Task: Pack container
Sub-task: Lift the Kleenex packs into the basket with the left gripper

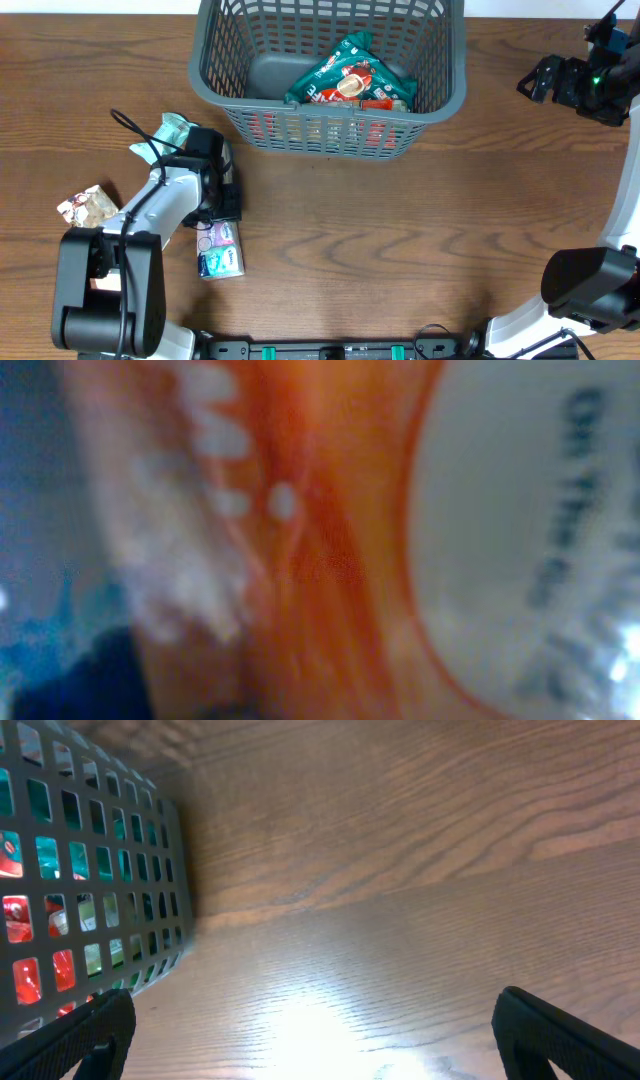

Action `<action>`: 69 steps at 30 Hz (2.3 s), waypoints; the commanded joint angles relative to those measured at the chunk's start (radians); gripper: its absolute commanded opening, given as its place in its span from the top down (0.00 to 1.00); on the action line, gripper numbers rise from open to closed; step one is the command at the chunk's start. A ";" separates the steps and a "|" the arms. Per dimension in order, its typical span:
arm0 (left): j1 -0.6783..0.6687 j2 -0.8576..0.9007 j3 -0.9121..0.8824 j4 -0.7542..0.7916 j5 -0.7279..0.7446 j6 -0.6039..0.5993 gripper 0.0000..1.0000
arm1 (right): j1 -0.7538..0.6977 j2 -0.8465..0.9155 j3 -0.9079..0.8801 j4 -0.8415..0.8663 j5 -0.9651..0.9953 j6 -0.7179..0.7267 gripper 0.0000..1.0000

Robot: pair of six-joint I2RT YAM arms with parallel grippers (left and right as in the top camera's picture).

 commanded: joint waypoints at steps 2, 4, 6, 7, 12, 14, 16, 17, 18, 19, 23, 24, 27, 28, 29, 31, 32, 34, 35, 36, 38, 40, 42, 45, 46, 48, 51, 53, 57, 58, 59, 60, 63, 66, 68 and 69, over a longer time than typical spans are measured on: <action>0.002 -0.098 0.085 -0.047 0.011 -0.011 0.49 | 0.006 0.008 -0.007 -0.002 -0.004 -0.019 0.01; 0.010 -0.151 0.126 -0.080 0.011 -0.011 0.61 | 0.006 0.008 -0.007 -0.002 -0.004 -0.019 0.01; 0.018 -0.203 0.171 -0.117 0.011 -0.015 0.81 | 0.006 0.008 -0.007 -0.002 -0.004 -0.027 0.01; 0.019 -0.226 0.192 -0.137 0.010 -0.014 0.89 | 0.006 0.008 -0.007 -0.002 -0.004 -0.031 0.01; 0.024 -0.367 0.313 -0.206 -0.008 -0.041 0.94 | 0.006 0.008 -0.007 -0.001 -0.004 -0.042 0.01; 0.024 -0.414 0.352 -0.219 -0.036 -0.049 0.94 | 0.006 0.008 -0.007 0.000 -0.004 -0.042 0.01; 0.024 -0.457 0.385 -0.217 -0.050 -0.049 0.94 | 0.006 0.008 -0.007 0.000 -0.004 -0.042 0.01; 0.024 -0.473 0.401 -0.210 -0.050 -0.049 0.94 | 0.006 0.008 -0.007 0.000 -0.004 -0.043 0.01; 0.024 -0.489 0.419 -0.201 -0.050 -0.049 0.94 | 0.006 0.008 -0.007 0.000 -0.004 -0.043 0.01; 0.024 -0.502 0.443 -0.191 -0.050 -0.049 0.94 | 0.006 0.008 -0.007 0.000 -0.004 -0.043 0.01; 0.024 -0.502 0.561 -0.185 -0.050 -0.041 0.94 | 0.006 0.008 -0.007 -0.001 -0.004 -0.043 0.01; 0.024 -0.496 0.595 -0.185 -0.050 -0.040 0.94 | 0.006 0.008 -0.007 -0.001 -0.004 -0.043 0.01; 0.024 -0.479 0.676 -0.185 -0.051 -0.040 0.94 | 0.006 0.008 -0.007 -0.007 -0.004 -0.043 0.01; 0.024 -0.475 0.689 -0.185 -0.051 -0.040 0.94 | 0.006 0.008 -0.007 -0.009 -0.004 -0.043 0.01; 0.024 -0.472 0.698 -0.185 -0.051 -0.040 0.94 | 0.006 0.008 -0.007 -0.013 -0.004 -0.045 0.01; 0.024 -0.469 0.701 -0.187 -0.051 -0.040 0.94 | 0.006 0.008 -0.007 -0.017 -0.004 -0.045 0.01; 0.024 -0.468 0.701 -0.192 -0.050 -0.040 0.94 | 0.006 0.008 -0.007 -0.017 -0.004 -0.045 0.01; 0.024 -0.468 0.701 -0.192 -0.050 -0.037 0.94 | 0.006 0.008 -0.007 -0.017 -0.004 -0.045 0.01; 0.024 -0.468 0.702 -0.190 -0.050 -0.028 0.94 | 0.006 0.008 -0.007 -0.016 -0.004 -0.045 0.02; 0.024 -0.468 0.702 -0.187 -0.050 -0.009 0.94 | 0.006 0.008 -0.007 -0.016 -0.004 -0.045 0.01; 0.024 -0.468 0.707 -0.180 -0.050 0.027 0.94 | 0.006 0.008 -0.007 -0.016 -0.004 -0.045 0.01; 0.013 -0.468 0.713 -0.153 -0.049 0.103 0.94 | 0.006 0.008 -0.007 -0.016 -0.004 -0.045 0.01; -0.008 -0.463 0.726 -0.115 -0.050 0.218 0.94 | 0.006 0.008 -0.007 -0.016 -0.004 -0.045 0.01; -0.047 -0.425 0.772 -0.082 -0.050 0.392 0.94 | 0.006 0.008 -0.007 -0.016 -0.004 -0.045 0.01; -0.060 -0.404 0.791 -0.084 -0.049 0.455 0.95 | 0.006 0.008 -0.007 -0.017 -0.005 -0.045 0.01; -0.101 -0.349 0.834 -0.087 -0.050 0.612 0.94 | 0.006 0.008 -0.007 -0.019 -0.005 -0.044 0.01; -0.162 -0.265 0.900 -0.063 -0.050 0.785 0.94 | 0.006 0.008 -0.007 -0.021 -0.005 -0.044 0.01; -0.200 -0.209 0.945 0.002 -0.050 0.870 0.94 | 0.006 0.008 -0.007 -0.026 -0.005 -0.045 0.01; -0.274 -0.115 0.980 0.202 -0.034 1.047 0.94 | 0.006 0.008 -0.007 -0.039 -0.005 -0.044 0.01; -0.291 -0.091 0.980 0.237 -0.018 1.115 0.93 | 0.006 0.008 -0.007 -0.042 -0.005 -0.045 0.01; -0.305 -0.071 0.980 0.256 -0.004 1.173 0.90 | 0.006 0.008 -0.007 -0.042 -0.005 -0.045 0.01; -0.318 -0.048 0.980 0.267 0.009 1.228 0.89 | 0.006 0.008 -0.007 -0.043 -0.005 -0.045 0.01; -0.351 0.032 0.980 0.277 0.014 1.320 0.85 | 0.006 0.008 -0.007 -0.051 -0.005 -0.045 0.01; -0.367 0.109 0.980 0.277 0.014 1.330 0.84 | 0.006 0.008 -0.007 -0.061 -0.005 -0.045 0.01; -0.371 0.153 0.980 0.276 0.014 1.330 0.83 | 0.006 0.008 -0.007 -0.065 -0.005 -0.045 0.01; -0.371 0.169 0.980 0.276 0.014 1.330 0.84 | 0.006 0.008 -0.007 -0.067 -0.005 -0.045 0.01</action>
